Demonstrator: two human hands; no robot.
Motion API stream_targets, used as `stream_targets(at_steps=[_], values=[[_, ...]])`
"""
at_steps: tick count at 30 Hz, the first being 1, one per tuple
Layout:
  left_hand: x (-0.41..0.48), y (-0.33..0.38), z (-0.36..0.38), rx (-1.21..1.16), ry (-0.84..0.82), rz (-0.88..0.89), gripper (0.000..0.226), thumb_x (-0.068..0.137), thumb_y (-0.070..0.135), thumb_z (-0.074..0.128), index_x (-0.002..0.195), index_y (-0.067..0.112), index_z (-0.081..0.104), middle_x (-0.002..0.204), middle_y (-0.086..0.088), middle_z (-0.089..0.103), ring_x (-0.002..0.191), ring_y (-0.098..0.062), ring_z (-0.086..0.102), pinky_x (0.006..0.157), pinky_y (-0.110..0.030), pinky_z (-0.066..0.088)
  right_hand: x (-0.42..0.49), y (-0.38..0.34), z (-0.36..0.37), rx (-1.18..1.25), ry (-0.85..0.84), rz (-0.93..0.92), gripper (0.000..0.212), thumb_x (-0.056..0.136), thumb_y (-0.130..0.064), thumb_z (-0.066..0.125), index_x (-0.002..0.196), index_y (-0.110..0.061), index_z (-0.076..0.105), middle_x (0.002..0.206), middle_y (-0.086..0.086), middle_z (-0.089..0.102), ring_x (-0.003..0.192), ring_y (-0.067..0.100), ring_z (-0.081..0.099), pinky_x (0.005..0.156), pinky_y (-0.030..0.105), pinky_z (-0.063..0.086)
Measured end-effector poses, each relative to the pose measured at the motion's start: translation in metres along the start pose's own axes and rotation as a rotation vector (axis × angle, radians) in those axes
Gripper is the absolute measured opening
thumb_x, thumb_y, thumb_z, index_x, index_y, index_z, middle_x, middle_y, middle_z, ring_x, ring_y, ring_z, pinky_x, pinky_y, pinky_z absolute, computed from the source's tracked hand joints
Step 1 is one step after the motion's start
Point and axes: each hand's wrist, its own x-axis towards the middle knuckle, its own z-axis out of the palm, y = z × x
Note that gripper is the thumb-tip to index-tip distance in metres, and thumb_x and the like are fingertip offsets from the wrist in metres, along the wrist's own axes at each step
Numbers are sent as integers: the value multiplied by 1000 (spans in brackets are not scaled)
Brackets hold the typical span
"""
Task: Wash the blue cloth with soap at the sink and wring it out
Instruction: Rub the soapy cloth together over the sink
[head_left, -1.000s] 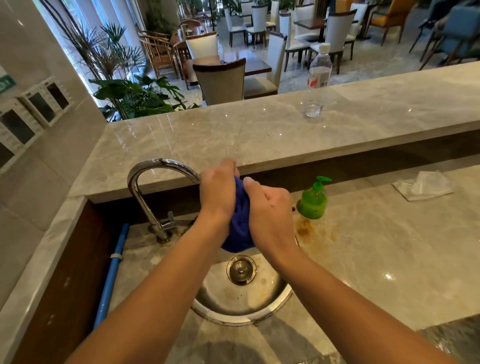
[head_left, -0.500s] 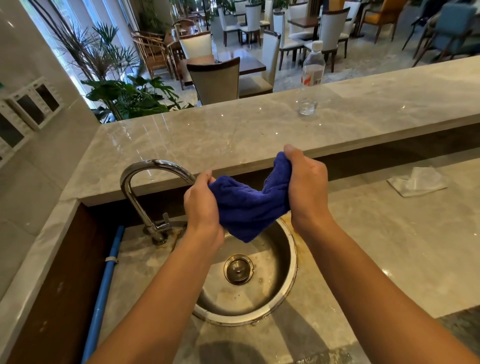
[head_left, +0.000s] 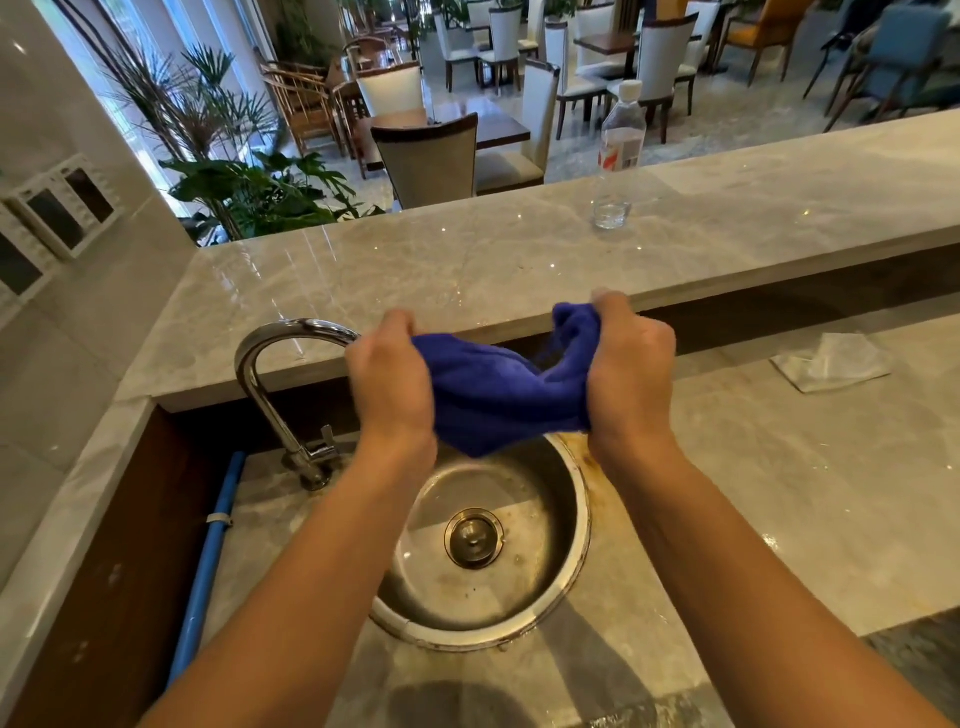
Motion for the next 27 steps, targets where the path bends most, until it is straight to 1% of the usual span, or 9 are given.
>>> stream_targets(at_steps=[2, 6, 9, 12, 15, 18, 21, 24, 27], values=[[-11, -2, 12, -28, 10, 49, 35, 92, 19, 52, 57, 21, 49, 46, 7, 41, 45, -11, 39, 50, -29, 32, -11, -1, 15, -72, -20, -49, 50, 102, -20, 50, 53, -11, 53, 47, 4, 45, 45, 13, 42, 51, 30, 37], [-24, -5, 14, 54, -176, 53, 49, 88, 23, 52, 40, 23, 48, 41, 9, 39, 43, -12, 36, 47, -28, 29, -19, 8, 24, -114, -159, -70, 54, 96, -30, 51, 51, 0, 50, 48, 15, 42, 46, 26, 37, 49, 42, 35], [-4, 6, 2, 2, -4, 46, 45, 94, 10, 47, 50, 20, 39, 36, 13, 33, 36, -4, 32, 41, -21, 27, 0, 5, 4, -32, -37, -7, 49, 100, -19, 52, 53, -7, 52, 52, 11, 41, 49, 23, 38, 53, 37, 34], [-19, -2, 13, 66, -28, 171, 46, 93, 8, 46, 49, 19, 43, 34, 12, 35, 35, -4, 32, 40, -21, 28, -14, 5, 19, -91, -59, -140, 41, 96, -4, 54, 54, -5, 55, 49, 5, 41, 46, 20, 39, 51, 35, 37], [-28, -8, 12, 101, -175, 153, 52, 91, 17, 50, 39, 22, 47, 38, 12, 36, 39, -8, 32, 43, -24, 28, -22, 10, 17, -72, -168, 20, 50, 104, -19, 50, 58, 1, 54, 54, 11, 47, 50, 23, 43, 52, 33, 39], [-11, -1, -1, -4, -9, 135, 46, 93, 12, 48, 48, 21, 42, 38, 13, 34, 38, -5, 32, 43, -23, 27, -3, 2, -6, 14, -53, 144, 43, 103, -23, 51, 62, -9, 58, 62, 11, 53, 58, 23, 50, 60, 33, 43], [-26, -10, 16, 42, -32, 266, 50, 94, 2, 45, 48, 20, 42, 35, 13, 35, 36, 0, 31, 44, -21, 28, -9, 1, 4, -43, -50, 63, 49, 103, -19, 50, 56, -8, 55, 51, 6, 48, 49, 20, 45, 57, 38, 39], [-41, -20, 23, 128, -238, 241, 61, 97, 8, 46, 38, 24, 44, 37, 12, 35, 37, -3, 30, 43, -21, 28, -22, 7, 8, -74, -163, 31, 52, 103, -19, 50, 62, 12, 54, 56, 15, 49, 51, 25, 42, 54, 36, 37], [-22, -8, 15, 70, -119, 216, 59, 96, 4, 45, 41, 23, 43, 36, 13, 32, 36, -1, 29, 41, -18, 26, 0, 1, -19, -23, -113, 115, 48, 102, -21, 51, 63, 6, 57, 55, 11, 49, 51, 22, 43, 56, 34, 38]])
